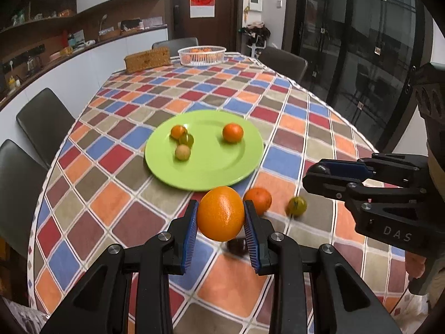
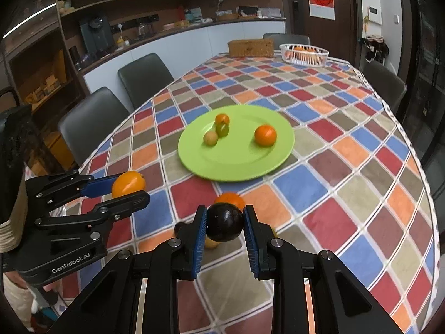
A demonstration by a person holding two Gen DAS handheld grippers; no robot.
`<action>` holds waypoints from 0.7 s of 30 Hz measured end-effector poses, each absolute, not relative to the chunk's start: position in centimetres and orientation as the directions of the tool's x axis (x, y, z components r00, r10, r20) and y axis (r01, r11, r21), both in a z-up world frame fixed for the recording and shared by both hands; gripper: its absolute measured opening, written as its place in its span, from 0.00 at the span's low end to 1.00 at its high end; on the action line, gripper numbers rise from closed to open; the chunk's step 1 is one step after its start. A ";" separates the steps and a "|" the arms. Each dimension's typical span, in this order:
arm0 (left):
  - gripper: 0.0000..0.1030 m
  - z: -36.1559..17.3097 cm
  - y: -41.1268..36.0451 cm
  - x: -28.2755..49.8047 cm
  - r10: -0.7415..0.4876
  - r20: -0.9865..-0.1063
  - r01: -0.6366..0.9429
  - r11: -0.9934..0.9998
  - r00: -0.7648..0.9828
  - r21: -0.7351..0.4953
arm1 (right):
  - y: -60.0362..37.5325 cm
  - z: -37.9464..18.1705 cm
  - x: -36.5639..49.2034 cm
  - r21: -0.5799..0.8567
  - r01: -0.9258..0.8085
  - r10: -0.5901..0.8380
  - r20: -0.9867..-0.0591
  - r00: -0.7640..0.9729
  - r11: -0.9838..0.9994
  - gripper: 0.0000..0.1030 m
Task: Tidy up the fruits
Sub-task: 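Carry the orange toward the green plate with the left tool while the right tool carries the plum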
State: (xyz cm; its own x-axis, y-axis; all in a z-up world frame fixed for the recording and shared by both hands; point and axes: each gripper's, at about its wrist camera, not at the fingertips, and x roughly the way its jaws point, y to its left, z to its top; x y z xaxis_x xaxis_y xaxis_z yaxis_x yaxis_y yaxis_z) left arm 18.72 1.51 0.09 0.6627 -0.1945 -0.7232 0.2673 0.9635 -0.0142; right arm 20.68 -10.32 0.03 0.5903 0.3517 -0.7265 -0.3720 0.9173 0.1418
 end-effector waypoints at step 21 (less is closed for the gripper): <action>0.31 0.9 1.2 26.6 -0.210 -0.716 0.239 0.969 0.666 -0.061 | -9.3 1.8 29.6 0.120 -0.430 0.376 -0.722 0.581 0.895 0.27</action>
